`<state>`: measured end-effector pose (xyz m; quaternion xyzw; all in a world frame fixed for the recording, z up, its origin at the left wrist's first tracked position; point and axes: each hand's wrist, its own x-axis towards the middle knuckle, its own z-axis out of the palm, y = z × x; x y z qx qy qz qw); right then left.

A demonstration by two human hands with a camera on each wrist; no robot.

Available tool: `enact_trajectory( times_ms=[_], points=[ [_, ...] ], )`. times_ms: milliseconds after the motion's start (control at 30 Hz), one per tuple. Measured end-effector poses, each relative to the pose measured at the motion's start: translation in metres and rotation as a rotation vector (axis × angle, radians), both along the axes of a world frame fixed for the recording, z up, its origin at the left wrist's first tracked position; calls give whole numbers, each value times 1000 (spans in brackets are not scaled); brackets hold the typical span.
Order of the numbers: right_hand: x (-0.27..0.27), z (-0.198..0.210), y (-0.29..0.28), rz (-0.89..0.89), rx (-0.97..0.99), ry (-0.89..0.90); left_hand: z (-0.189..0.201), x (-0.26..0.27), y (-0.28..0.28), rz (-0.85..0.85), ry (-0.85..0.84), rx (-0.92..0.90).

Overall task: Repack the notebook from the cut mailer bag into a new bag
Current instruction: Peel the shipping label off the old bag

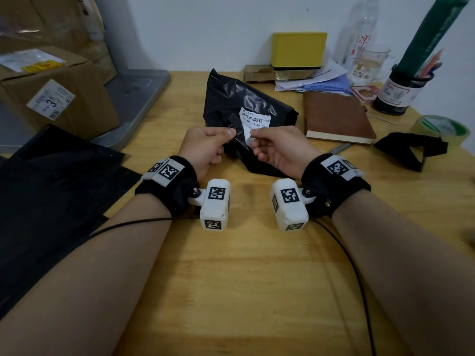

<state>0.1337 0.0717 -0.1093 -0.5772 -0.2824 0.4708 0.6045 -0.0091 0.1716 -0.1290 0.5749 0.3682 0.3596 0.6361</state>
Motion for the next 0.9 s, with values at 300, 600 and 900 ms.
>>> enact_trajectory(
  times_ms=[300, 600, 900],
  points=[
    [-3, 4, 0, -21, 9, 53, -2, 0, 2, 27, -26, -12],
    [1, 13, -1, -28, 18, -18, -3, -1, 4, 73, -101, -58],
    [9, 13, -2, -51, -9, 20, -3, -2, 5, 69, -118, -76]
  ],
)
